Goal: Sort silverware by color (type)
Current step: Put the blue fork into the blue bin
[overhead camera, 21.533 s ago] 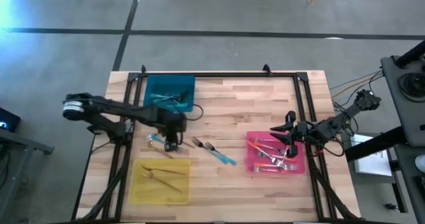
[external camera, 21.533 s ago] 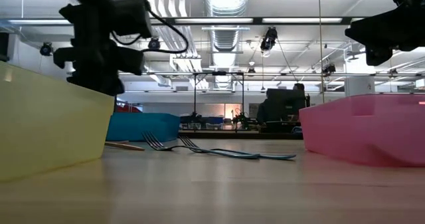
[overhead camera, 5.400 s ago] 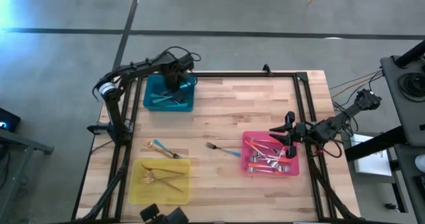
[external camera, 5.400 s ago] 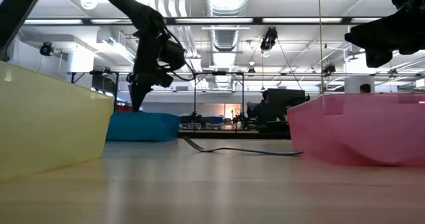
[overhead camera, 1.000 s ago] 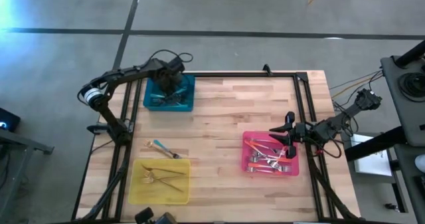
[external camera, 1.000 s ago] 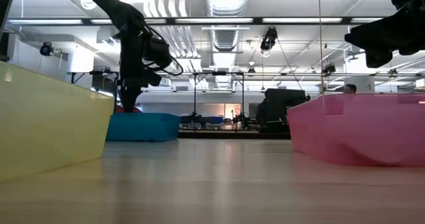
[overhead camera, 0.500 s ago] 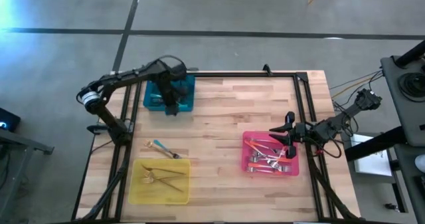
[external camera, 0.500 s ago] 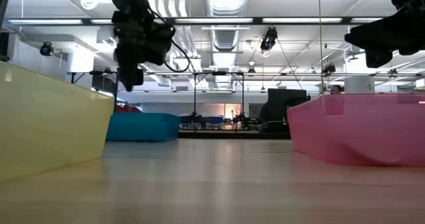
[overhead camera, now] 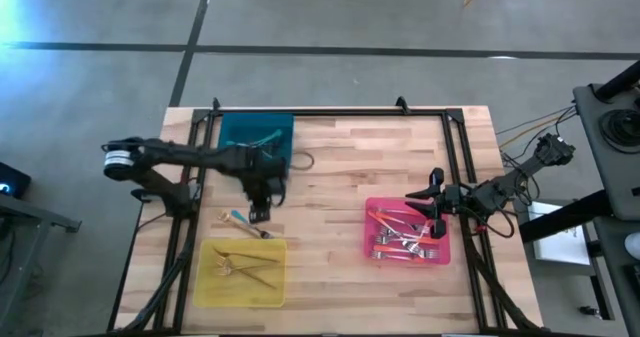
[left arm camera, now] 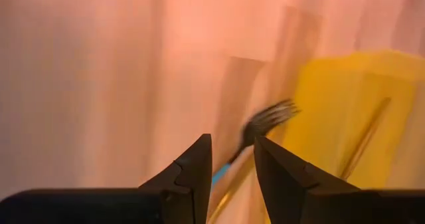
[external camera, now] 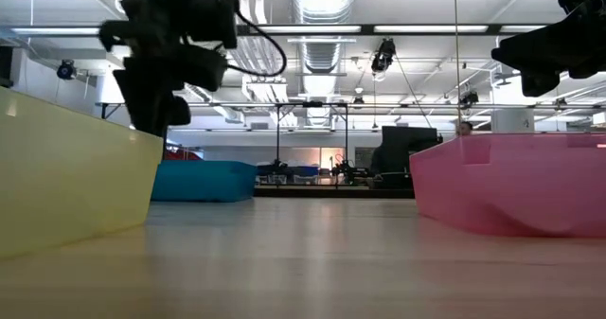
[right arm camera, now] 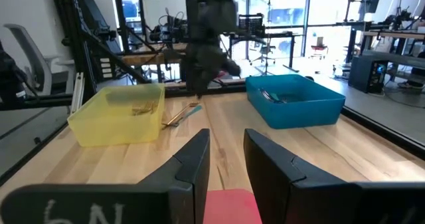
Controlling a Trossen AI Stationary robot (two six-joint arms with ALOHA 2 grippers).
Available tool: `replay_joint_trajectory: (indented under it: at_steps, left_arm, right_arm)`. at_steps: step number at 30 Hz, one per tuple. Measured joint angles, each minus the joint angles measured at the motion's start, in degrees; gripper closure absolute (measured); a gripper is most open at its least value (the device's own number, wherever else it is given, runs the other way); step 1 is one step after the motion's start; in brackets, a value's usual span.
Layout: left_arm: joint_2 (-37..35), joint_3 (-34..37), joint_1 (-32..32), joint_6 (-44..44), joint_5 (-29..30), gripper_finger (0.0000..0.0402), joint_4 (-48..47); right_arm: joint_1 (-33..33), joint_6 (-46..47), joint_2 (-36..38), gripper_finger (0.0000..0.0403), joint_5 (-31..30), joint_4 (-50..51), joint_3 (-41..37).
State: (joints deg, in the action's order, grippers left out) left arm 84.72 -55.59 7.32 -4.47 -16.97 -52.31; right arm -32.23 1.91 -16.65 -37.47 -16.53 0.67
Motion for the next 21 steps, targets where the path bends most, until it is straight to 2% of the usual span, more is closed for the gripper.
replay_joint_trajectory:
  at_steps: [3, 8, 10, 17, 21]
  left_arm:
    - [-1.77, 2.91, -4.47, -1.33, 1.61, 0.0306, 3.84]
    - [-4.16, 7.36, -8.83, -6.05, 10.48, 0.0306, 8.19]
    - [-4.87, 8.73, -9.19, -8.51, 12.17, 0.0306, 9.43]
    - [-6.09, 14.41, -9.21, -16.26, 12.98, 0.0303, 10.94]
    - [-6.09, 16.44, -9.30, -19.87, 9.14, 0.0285, 10.79]
  right_arm:
    - [0.00, 0.00, -0.02, 0.0316, 0.01, 0.01, 0.01]
    - [0.02, 0.00, -0.01, 0.0316, 0.01, 0.01, 0.00]
    - [0.00, 0.00, -0.02, 0.0316, 0.00, 0.02, 0.00]
    - [0.00, 0.00, -0.02, 0.0316, 0.02, 0.02, 0.00]
    - [0.02, 0.00, -0.02, 0.0316, 0.01, 0.02, 0.01]
